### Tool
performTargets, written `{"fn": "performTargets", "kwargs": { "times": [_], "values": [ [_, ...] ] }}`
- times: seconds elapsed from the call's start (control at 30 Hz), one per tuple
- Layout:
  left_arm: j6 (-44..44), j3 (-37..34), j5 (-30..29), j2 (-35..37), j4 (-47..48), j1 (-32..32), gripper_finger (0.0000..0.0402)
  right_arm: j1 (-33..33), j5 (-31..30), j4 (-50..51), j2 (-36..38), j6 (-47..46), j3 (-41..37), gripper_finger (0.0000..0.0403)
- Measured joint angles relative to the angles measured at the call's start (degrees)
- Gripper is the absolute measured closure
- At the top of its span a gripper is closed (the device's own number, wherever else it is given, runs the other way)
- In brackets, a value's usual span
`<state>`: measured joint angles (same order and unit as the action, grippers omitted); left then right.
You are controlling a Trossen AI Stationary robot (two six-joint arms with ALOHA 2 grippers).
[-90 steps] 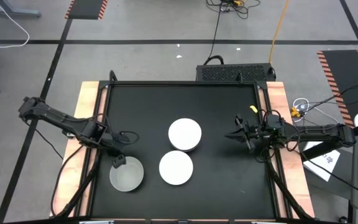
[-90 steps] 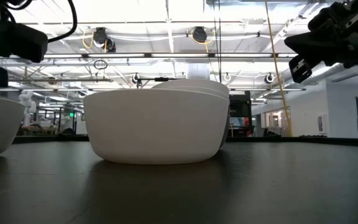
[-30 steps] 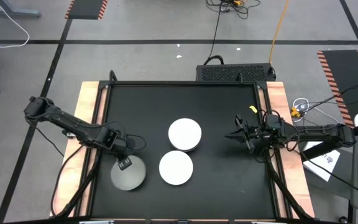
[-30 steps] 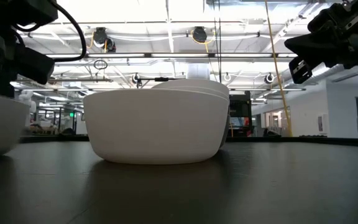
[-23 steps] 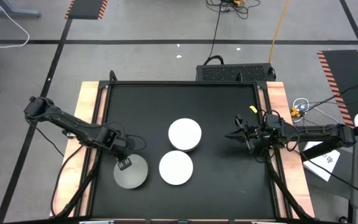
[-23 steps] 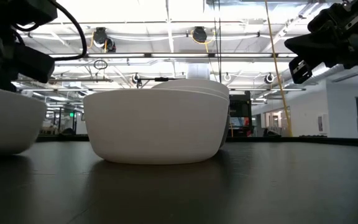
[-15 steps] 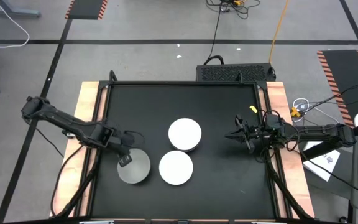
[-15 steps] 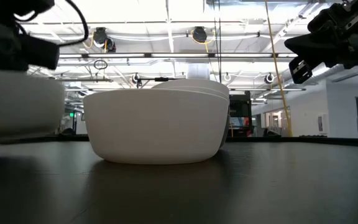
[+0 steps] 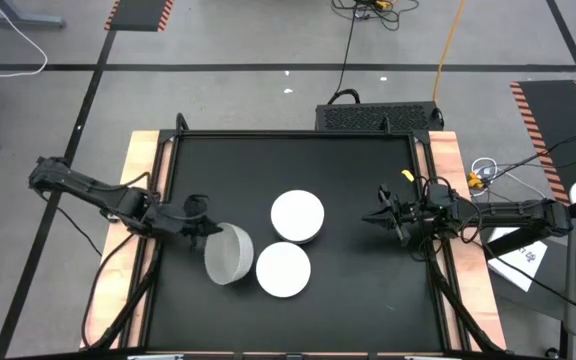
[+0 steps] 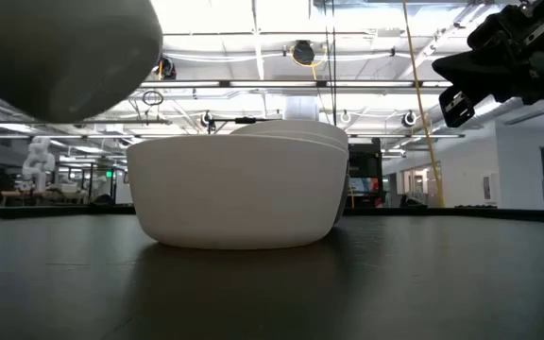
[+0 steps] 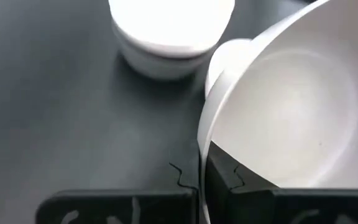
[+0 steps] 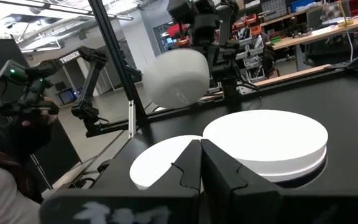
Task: Nest bowls inside each other
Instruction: Stack the gray bowl on the white bowl
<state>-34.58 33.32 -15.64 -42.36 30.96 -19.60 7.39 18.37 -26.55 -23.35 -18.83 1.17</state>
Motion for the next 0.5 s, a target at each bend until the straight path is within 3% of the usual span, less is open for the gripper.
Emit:
{"fn": "performTargets", "kwargs": {
  "times": [0.5],
  "values": [
    [10.2,-2.1,-11.7,0.2,-10.7,-3.7,0.0398,0.0,0.2,0.2,0.0,0.1,0.0,0.0403]
  ]
}}
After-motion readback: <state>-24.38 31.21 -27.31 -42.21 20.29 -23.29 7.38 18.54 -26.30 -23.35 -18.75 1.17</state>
